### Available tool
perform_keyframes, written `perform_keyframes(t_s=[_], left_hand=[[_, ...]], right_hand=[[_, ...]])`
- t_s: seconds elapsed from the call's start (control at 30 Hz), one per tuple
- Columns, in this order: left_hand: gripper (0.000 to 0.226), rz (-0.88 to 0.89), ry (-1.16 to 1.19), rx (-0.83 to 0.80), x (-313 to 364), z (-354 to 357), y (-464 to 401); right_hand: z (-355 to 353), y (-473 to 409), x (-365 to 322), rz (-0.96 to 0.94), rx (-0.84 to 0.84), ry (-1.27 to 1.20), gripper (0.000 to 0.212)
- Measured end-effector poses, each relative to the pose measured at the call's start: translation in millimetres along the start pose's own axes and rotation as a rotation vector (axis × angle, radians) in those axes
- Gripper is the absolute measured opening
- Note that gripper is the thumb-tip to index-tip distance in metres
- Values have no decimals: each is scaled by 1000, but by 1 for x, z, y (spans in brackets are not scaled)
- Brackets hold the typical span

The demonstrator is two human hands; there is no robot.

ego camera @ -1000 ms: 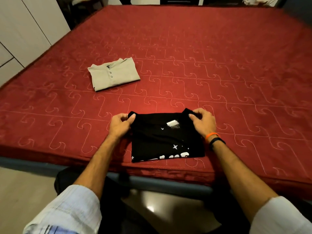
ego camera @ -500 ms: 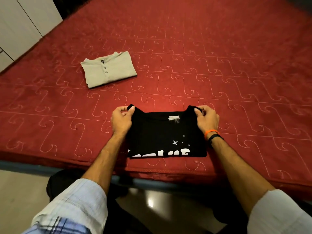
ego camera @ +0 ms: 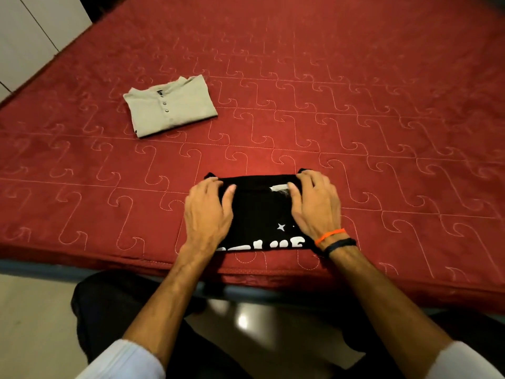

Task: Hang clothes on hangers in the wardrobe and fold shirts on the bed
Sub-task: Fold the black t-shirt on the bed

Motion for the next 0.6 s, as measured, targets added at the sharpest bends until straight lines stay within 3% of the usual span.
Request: perform_keyframes(t_s=[0.13, 0.3, 0.4, 0.53, 0.6], left_hand=[[91, 37, -91, -276, 1, 46, 28], [95, 45, -105, -306, -4, 52, 31], [90, 35, -48, -291, -2, 49, 30], [75, -92, 103, -62, -7, 14, 30], [80, -221, 127, -17, -16, 1, 32]], right_hand=[[46, 26, 11, 110, -398, 46, 95], [49, 30, 16, 87, -401, 55, 102], [42, 30, 15, 98, -360, -62, 97], [-4, 27, 25, 187, 31, -202, 65], [-12, 29, 38, 323, 55, -185, 61]])
Point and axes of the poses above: each hand's wrist, its own y-axis away from the middle knuckle, its own z-axis out of the palm, x = y × z, the point moved 9 cm from there along -y, towards the middle knuckle, and after that the axes turned 6 degrees about -y, right-handed, at the moved point
